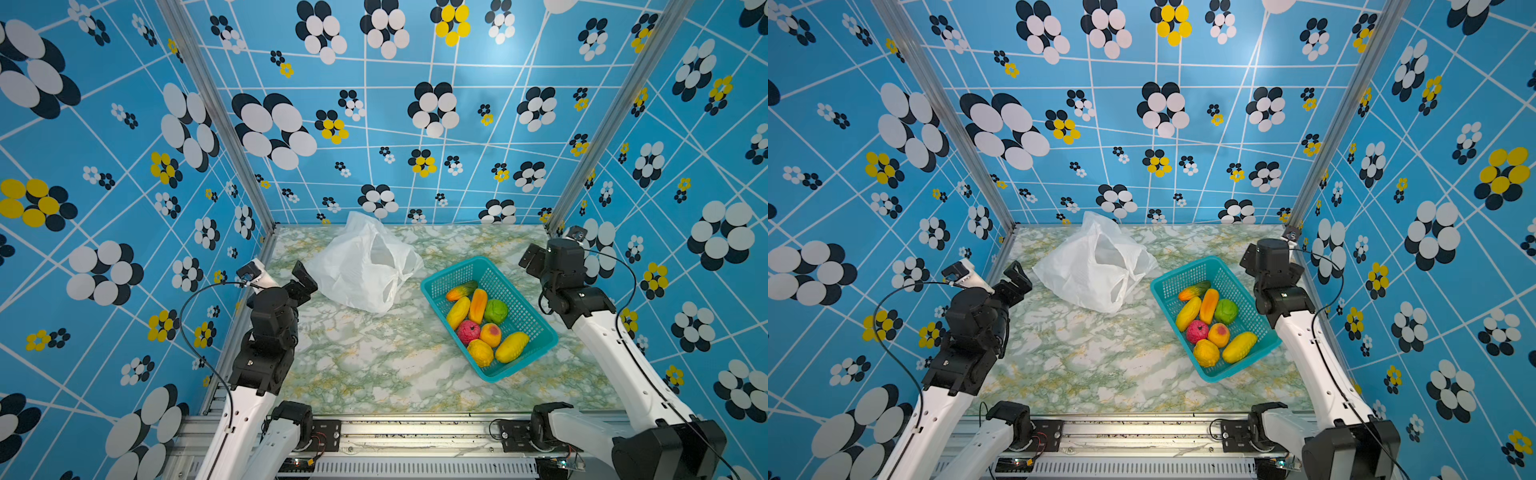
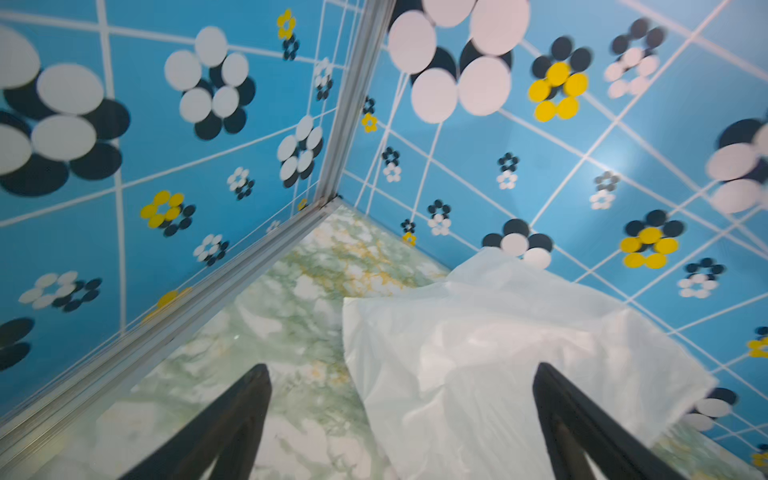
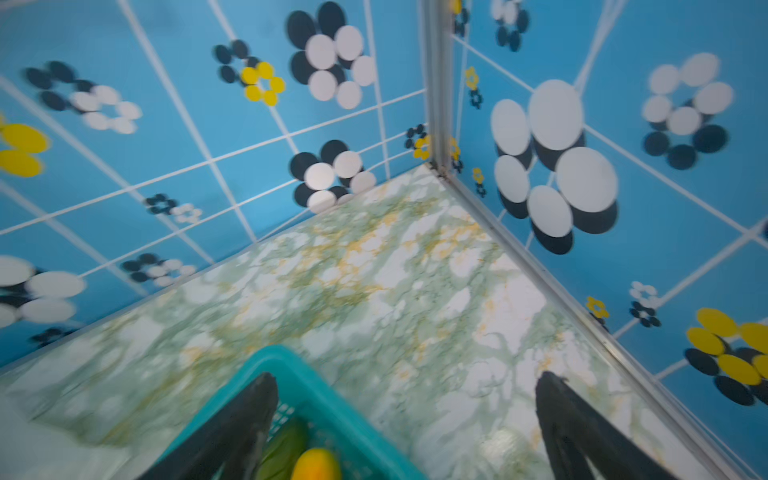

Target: Untie the knot of the plastic bag and take out the fruit

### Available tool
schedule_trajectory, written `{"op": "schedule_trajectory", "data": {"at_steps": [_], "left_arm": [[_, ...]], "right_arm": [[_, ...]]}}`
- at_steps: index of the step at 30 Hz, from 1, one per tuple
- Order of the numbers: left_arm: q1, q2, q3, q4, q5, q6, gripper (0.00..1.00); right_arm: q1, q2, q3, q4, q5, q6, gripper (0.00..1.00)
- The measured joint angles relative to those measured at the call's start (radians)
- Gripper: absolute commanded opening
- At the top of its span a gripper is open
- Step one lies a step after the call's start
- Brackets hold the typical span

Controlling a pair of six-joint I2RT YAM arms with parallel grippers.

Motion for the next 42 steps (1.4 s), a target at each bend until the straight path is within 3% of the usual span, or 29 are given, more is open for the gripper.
{"op": "schedule_trajectory", "data": {"at_steps": [3, 7, 12, 18, 24, 32, 35, 42], "left_arm": [[0.051, 0.165, -0.063, 0.082, 0.006, -0.015, 0.98], [0.061, 0.359, -0.253, 0.286, 0.002, 0.04, 0.99], [0.111, 0.429, -0.314, 0.363, -0.068, 0.066, 0.99], [0.105, 0.479, -0.362, 0.589, -0.215, 0.111, 0.99], [0.101, 0.549, -0.386, 0.674, -0.245, 0.156, 0.99], [0.088, 0.605, -0.385, 0.824, -0.188, 0.254, 0.99], [0.078, 0.675, -0.389, 0.933, -0.16, 0.302, 0.99], [0.05, 0.732, -0.369, 0.969, -0.071, 0.393, 0.99]], "right_arm": [[-0.101, 0.015, -0.146, 0.112, 0.066, -0.021, 0.99], [-0.149, 0.082, -0.302, 0.313, 0.145, -0.073, 0.99], [-0.188, 0.249, -0.293, 0.38, 0.15, -0.091, 0.99], [-0.194, 0.384, -0.212, 0.381, 0.036, -0.113, 0.99], [-0.193, 0.392, -0.235, 0.422, -0.085, -0.134, 0.99], [-0.153, 0.341, -0.377, 0.616, -0.266, -0.186, 0.99], [-0.125, 0.36, -0.377, 0.651, -0.345, -0.214, 0.99], [-0.113, 0.355, -0.393, 0.675, -0.465, -0.241, 0.99]]}}
